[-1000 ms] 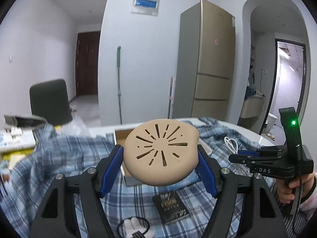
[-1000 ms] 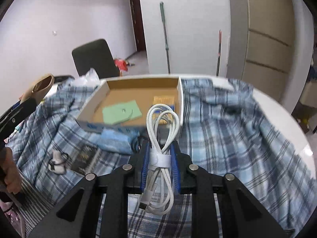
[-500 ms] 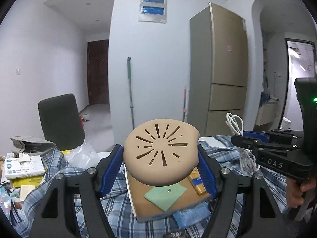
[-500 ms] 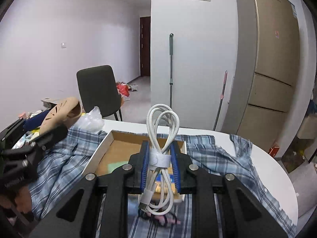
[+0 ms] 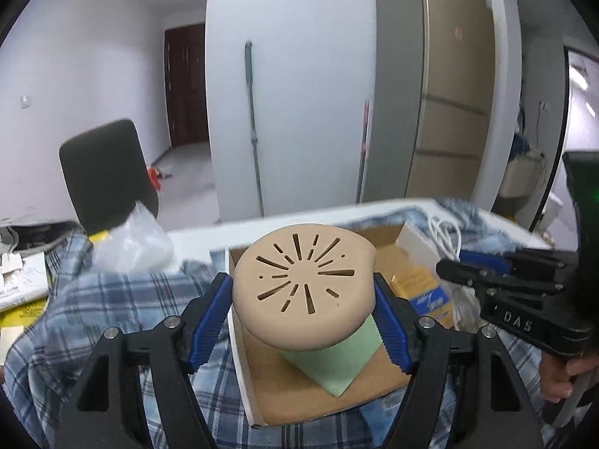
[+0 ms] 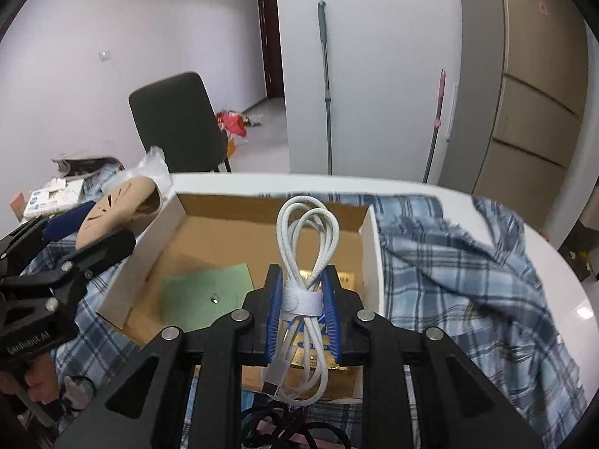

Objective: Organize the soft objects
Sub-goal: 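Place the sponge and white cable into the box with both grippers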

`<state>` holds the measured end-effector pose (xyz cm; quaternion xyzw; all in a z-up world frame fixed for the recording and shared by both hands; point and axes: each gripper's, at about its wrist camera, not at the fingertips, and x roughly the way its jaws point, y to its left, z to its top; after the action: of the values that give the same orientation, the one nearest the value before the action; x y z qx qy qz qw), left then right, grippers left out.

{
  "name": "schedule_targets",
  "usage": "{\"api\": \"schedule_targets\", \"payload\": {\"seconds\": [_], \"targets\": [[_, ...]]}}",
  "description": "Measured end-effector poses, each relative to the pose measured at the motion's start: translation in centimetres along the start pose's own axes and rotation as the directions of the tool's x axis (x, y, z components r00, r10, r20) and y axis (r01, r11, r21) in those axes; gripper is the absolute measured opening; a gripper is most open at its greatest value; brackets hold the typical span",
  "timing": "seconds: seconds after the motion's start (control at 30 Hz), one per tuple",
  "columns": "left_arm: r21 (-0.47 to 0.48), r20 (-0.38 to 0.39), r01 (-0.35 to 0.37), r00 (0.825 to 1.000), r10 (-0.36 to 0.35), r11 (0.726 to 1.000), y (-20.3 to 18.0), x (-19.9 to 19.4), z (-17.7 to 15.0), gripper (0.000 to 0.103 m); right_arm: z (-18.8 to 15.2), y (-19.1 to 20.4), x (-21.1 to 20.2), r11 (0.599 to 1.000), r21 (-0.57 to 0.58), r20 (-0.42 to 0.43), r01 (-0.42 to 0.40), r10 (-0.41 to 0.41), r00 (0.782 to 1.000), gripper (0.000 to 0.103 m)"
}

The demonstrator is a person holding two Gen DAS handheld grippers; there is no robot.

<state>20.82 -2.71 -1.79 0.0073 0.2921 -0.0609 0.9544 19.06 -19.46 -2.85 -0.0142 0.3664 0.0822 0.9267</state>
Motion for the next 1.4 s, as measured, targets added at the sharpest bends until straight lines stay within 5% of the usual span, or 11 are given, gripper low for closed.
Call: {"api": "schedule_targets", "payload": {"seconds": [0.23, 0.6, 0.67, 0.73, 1.17, 1.3, 1.4], "targets": [[0.017, -0.093, 0.013, 0.996, -0.011, 1.000, -0.7, 2.4, -1.9, 0.075, -0.8, -0.3, 1.8, 1.000, 0.001, -0.042, -0.007, 0.007, 0.999, 0.021], [-0.007, -0.080, 0.027, 0.996, -0.027, 1.000, -0.4, 2.3, -1.7, 0.082, -0.9, -0.3, 2.4, 1.000, -0.004, -0.030, 0.003, -0.003, 1.000, 0.021], [-0.008, -0.064, 0.022, 0.998, -0.022, 1.000, -0.4, 2.0, -1.6, 0.088, -0.8, -0.5, 2.5, 1.000, -0.005, -0.030, 0.011, -0.011, 0.999, 0.029], [-0.008, -0.031, 0.006, 0.999, -0.006, 1.000, -0.3, 1.4, -1.4, 0.091, -0.8, -0.8, 2.4, 1.000, 0.007, -0.015, 0.025, -0.025, 1.000, 0.061], [-0.020, 0.146, -0.019, 0.989, 0.022, 1.000, -0.1, -5.2, 1.2, 0.092, 1.8, -1.8, -4.1, 0.998, 0.054, 0.124, 0.037, -0.043, 0.991, 0.063], [-0.027, 0.203, -0.030, 0.979, 0.035, 0.999, -0.3, -9.0, 1.7, 0.092, 2.4, -1.2, -7.9, 0.998, 0.047, 0.178, 0.039, -0.046, 0.983, 0.063], [-0.028, 0.261, -0.101, 0.960, 0.105, 0.994, -0.7, -12.1, 1.2, 0.092, 1.7, -0.9, -11.2, 0.996, 0.080, 0.253, 0.047, -0.066, 0.965, 0.063]]}}
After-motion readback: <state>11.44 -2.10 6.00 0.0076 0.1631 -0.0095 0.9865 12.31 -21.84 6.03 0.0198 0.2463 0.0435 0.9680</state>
